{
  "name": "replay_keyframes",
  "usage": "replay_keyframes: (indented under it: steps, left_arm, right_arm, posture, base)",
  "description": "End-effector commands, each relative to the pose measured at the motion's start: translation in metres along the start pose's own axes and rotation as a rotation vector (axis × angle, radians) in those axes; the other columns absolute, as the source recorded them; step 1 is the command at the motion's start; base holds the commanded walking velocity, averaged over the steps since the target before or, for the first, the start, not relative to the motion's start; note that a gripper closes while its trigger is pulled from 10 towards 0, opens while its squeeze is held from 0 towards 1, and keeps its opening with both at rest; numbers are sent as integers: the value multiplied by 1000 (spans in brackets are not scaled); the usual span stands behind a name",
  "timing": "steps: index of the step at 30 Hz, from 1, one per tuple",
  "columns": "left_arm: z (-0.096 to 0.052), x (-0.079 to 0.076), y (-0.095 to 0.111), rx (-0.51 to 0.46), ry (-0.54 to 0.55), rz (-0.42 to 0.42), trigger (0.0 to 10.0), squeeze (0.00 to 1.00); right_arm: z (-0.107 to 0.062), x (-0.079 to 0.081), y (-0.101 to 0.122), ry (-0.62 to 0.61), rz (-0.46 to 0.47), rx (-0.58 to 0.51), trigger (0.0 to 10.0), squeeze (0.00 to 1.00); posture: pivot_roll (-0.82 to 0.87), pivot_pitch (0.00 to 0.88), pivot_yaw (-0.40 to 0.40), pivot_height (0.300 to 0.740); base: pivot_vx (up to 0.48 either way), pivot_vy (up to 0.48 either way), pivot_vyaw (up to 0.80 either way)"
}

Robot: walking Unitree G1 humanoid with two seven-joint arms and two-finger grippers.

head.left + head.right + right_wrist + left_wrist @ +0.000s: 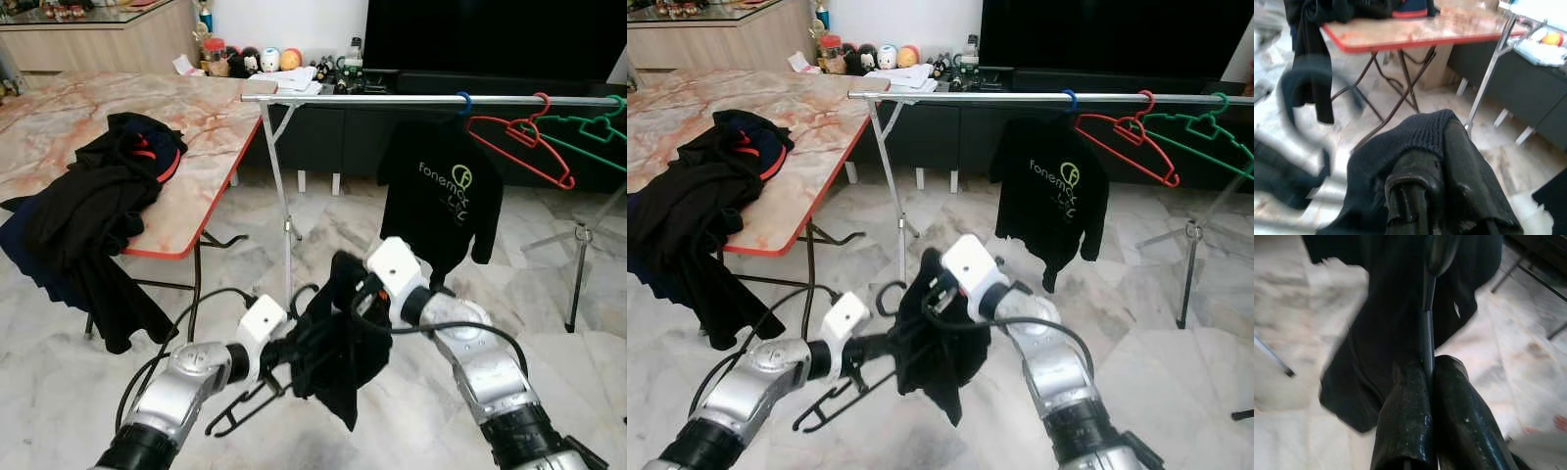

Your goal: Hang hanger

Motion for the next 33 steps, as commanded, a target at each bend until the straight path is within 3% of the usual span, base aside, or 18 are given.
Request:
replay_keyframes:
  steps: [1,7,18,19,20,21,28,33]
  left_arm:
    - [-1,11,8,-31,62,15,10000,0]
    - [2,15,28,-137,97,-16,10000,0]
    - [3,7,21,-128,46,-31,10000,0]
    - [3,6,20,-123,41,-29,10000,0]
    - [3,6,20,-122,42,-28,10000,0]
    - [3,7,20,-122,43,-29,10000,0]
    - [2,11,20,-131,67,-34,10000,0]
    - [2,11,22,-145,67,-48,10000,0]
  right_arm:
    - [-1,5,19,35,-22,-65,10000,0]
    - [-3,7,9,29,-34,-20,10000,0]
    - [-8,16,5,82,-49,0,10000,0]
    - [-8,15,4,78,-55,10,10000,435]
    - [-8,14,4,77,-57,13,10000,435]
    - [-8,14,3,74,-56,16,10000,1000]
    - [-12,13,-2,82,-81,66,10000,1000]
    - [-21,19,-21,134,-109,174,10000,1000]
  posture:
    - [36,85,35,740]
    - [32,85,35,740]
    - [34,86,34,740]
    - [34,86,34,740]
    - [34,86,34,740]
    - [34,87,34,740]
    - [31,87,34,740]
    - [25,89,33,740]
  base:
    - [0,0,0]
    - [0,0,0]
    - [0,0,0]
    - [0,0,0]
    - [0,0,0]
    - [0,0,0]
    - [0,0,0]
    - [0,0,0]
Point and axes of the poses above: a point about 5 cm out from each wrist's last joint towards the gripper, its own z axis pointing out of the wrist towards the gripper, its own y axis along the axis of the wrist's last joint, x = y × z, the point moved 4 cm from there along z, pointing out of the wrist towards the gripper, and after that the axes turned 1 degree about -z, right-handed, at the moved point
